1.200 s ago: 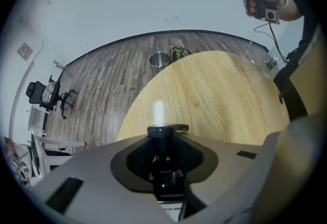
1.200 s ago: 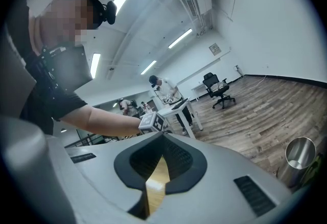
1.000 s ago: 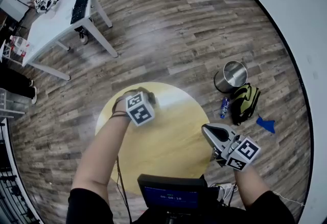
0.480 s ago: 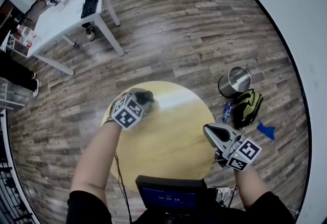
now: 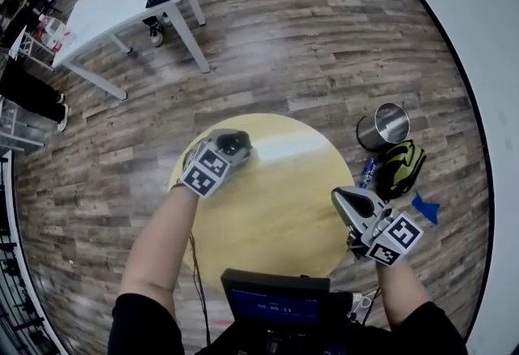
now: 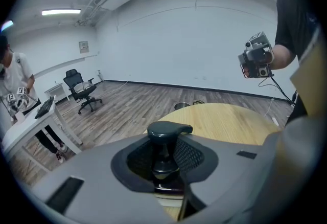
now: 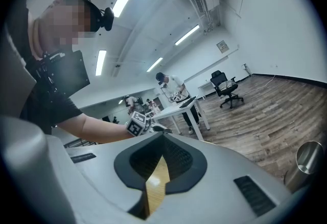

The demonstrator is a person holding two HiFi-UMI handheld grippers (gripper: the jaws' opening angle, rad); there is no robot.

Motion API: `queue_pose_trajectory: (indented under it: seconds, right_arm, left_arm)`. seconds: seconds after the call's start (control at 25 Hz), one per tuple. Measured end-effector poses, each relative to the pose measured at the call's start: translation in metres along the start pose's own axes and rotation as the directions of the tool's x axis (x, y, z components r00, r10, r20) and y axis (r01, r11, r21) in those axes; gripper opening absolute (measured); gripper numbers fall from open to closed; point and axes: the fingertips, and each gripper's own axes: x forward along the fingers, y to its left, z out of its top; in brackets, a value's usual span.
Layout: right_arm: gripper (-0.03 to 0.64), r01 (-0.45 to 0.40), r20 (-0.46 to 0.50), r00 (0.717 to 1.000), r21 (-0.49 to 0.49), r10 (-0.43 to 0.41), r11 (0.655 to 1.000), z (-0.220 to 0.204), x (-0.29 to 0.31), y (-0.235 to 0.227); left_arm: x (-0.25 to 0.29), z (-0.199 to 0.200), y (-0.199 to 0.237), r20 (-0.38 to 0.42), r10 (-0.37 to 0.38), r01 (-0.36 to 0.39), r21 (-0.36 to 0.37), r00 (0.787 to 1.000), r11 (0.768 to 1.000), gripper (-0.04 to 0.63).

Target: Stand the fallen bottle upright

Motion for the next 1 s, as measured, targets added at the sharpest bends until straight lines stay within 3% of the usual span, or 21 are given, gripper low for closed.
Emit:
queue_pose_trajectory:
  seconds: [0.24,0.72,0.88,1.0]
  right_arm:
    - [-0.008,-0.012,-0.008,1.0,0.0,0.012,1.0,-0.006,0.014,0.012]
    - [-0.008,-0.025,-0.019,1.0,-0.006,0.025,1.0,-0.014,0.022,0.035]
    - [-0.008,-0.034,-0.018,0.999,-0.011,0.034,0.999,-0.011,0.026,0.042]
    - [-0.008,-0.037,-0.02,0.999,-0.015,0.037,0.999,-0.007,0.025,0.048]
  left_arm:
    - [-0.018,-0.014,0.007,0.119,0.064,-0.056,-0.073,0.991,0.996,0.121]
    - [-0.049,-0.047,0.009,0.29,0.154,-0.091,-0.22,0.945,0.971,0.127]
    - [-0.048,-0.047,0.011,0.276,0.177,-0.093,-0.293,0.945,0.951,0.132]
    - [-0.047,-0.045,0.005,0.233,0.154,-0.077,-0.309,0.96,0.948,0.227]
